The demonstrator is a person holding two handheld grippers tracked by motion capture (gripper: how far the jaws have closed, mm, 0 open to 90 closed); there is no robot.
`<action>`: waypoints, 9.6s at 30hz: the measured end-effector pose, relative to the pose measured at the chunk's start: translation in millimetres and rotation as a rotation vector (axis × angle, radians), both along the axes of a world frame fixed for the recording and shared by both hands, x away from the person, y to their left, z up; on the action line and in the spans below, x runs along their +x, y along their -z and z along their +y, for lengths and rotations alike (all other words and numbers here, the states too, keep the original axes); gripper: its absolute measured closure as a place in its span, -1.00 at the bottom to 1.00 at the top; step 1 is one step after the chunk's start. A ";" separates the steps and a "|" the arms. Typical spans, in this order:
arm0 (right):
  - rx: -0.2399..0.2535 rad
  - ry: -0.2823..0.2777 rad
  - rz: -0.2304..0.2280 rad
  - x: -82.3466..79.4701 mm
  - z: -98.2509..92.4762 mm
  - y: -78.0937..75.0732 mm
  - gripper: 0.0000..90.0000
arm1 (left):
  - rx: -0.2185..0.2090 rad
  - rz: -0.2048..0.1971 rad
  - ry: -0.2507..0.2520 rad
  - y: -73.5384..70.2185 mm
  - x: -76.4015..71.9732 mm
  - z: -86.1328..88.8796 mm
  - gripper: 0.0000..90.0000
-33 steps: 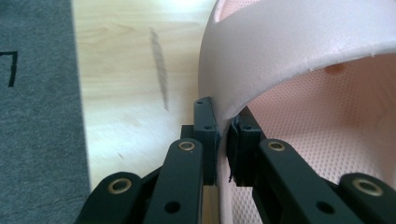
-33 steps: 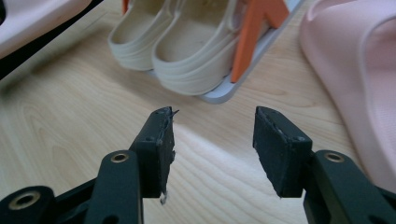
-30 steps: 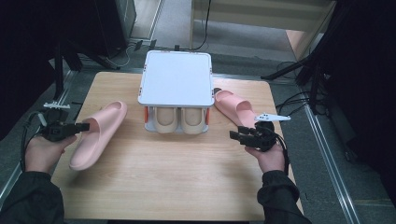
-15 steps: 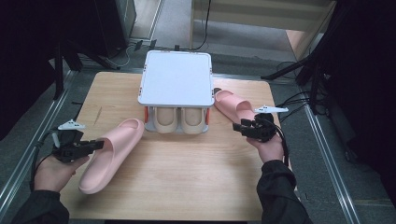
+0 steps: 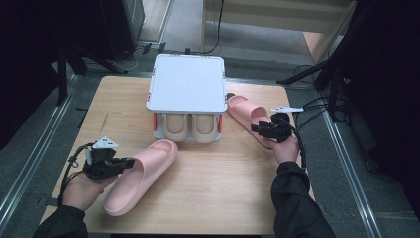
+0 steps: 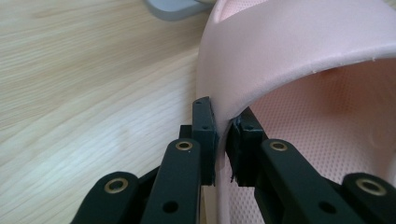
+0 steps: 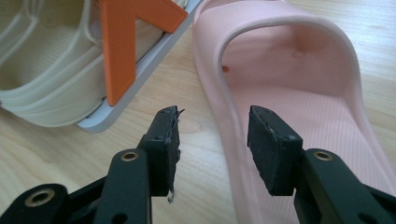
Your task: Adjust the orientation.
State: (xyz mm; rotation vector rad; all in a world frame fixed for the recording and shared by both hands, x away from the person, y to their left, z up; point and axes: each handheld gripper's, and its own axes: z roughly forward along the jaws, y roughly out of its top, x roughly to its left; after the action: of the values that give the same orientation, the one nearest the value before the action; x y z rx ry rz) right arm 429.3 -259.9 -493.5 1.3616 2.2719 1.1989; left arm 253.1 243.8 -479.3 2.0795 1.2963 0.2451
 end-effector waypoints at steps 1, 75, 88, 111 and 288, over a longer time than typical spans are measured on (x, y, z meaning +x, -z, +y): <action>-0.012 -0.007 -0.004 3.1 1.9 1.4 0.21 | 0.003 0.002 0.009 1.2 0.3 -4.0 0.83; -0.071 0.027 0.020 37.7 33.0 18.5 0.50 | -0.018 0.170 0.201 27.3 -26.4 -26.0 0.59; -0.072 0.026 0.006 37.9 32.9 19.4 0.75 | -0.060 0.105 0.146 20.5 -19.5 -10.2 0.26; -0.037 0.017 -0.041 27.7 30.6 -11.1 0.90 | -0.108 0.080 0.055 14.1 -8.5 4.3 -0.10; 0.080 -0.216 0.005 -155.6 82.2 -32.9 0.32 | -0.141 0.045 0.261 -18.1 39.4 -31.2 0.61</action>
State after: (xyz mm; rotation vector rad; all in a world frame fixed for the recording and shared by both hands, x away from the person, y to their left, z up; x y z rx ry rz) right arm 273.7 -177.7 -460.5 1.1687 2.4496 1.3667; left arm 292.6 212.6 -461.2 2.1148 1.0216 -0.0085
